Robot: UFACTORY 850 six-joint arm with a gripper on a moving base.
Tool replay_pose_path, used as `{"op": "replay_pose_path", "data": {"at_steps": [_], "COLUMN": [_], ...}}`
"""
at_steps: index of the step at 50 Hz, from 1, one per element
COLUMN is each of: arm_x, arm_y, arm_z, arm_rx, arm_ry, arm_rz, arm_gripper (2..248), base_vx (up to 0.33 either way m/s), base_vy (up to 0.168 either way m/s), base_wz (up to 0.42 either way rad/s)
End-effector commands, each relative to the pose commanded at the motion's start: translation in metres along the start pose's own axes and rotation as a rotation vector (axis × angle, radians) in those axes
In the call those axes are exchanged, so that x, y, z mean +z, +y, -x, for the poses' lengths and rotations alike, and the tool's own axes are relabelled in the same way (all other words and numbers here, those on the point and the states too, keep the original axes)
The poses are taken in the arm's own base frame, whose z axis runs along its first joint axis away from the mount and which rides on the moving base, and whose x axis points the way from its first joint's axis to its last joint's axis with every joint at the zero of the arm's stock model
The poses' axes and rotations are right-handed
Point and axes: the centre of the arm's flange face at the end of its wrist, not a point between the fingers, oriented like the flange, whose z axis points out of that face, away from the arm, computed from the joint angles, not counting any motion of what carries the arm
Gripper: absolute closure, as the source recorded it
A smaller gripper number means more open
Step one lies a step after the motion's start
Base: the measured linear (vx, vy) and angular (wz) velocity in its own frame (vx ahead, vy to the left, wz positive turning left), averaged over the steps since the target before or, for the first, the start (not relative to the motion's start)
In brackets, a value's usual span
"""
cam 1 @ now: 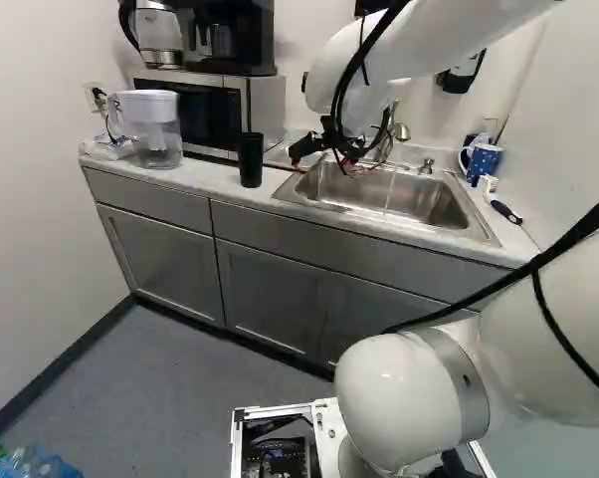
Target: Rinse the cup and place it in the tray
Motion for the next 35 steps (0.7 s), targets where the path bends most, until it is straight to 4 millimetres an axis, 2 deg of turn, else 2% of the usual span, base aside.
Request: {"op": "replay_pose_path", "data": {"at_steps": [35], "arm_x": [0.005], "arm_y": [-0.053], "arm_z": [-0.006], "arm_rx": [-0.093], "arm_ry": [-0.006], "arm_rz": [-0.095], "arm_gripper": [3], "base_vx": [0.000], "base_vy": [0.000], "base_wz": [0.000]}}
